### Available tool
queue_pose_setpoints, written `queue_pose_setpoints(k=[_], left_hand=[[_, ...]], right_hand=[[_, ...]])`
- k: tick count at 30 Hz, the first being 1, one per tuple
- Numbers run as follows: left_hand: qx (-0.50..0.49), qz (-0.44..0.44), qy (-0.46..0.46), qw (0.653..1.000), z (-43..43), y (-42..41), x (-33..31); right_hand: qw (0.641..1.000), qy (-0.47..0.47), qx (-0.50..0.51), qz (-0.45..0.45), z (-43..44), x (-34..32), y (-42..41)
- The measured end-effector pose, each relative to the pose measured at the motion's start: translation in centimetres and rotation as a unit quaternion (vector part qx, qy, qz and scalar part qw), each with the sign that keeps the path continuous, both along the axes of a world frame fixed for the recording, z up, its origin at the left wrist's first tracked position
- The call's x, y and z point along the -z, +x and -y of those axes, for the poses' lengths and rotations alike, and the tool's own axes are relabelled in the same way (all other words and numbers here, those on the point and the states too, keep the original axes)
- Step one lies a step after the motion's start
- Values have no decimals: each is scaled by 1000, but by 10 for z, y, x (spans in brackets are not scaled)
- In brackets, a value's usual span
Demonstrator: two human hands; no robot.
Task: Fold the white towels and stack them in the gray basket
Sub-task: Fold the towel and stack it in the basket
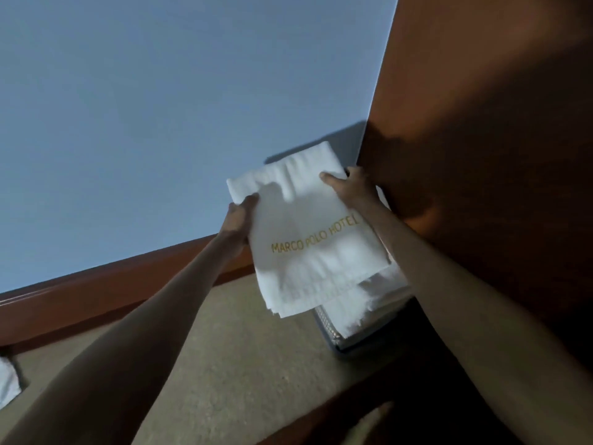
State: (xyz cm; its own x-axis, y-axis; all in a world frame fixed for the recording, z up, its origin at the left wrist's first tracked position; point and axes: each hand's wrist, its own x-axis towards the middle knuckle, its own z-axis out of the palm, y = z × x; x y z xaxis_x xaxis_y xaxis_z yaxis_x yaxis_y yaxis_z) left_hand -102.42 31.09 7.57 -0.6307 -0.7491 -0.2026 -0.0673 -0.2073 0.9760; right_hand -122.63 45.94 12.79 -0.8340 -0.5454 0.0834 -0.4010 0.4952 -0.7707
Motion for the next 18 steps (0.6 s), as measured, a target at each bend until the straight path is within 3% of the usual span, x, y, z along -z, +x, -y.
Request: queue_pose_setpoints(k=[8,14,18], left_hand=[[38,27,32,998,-80,-123,1],[46,34,51,997,-87,-162,24],[52,106,42,992,-77,-161,50]], right_hand=[[993,42,107,-32,-78,-13,-95],[992,29,116,-28,-83,30,-144],[990,117,64,-43,-79,64,-143]])
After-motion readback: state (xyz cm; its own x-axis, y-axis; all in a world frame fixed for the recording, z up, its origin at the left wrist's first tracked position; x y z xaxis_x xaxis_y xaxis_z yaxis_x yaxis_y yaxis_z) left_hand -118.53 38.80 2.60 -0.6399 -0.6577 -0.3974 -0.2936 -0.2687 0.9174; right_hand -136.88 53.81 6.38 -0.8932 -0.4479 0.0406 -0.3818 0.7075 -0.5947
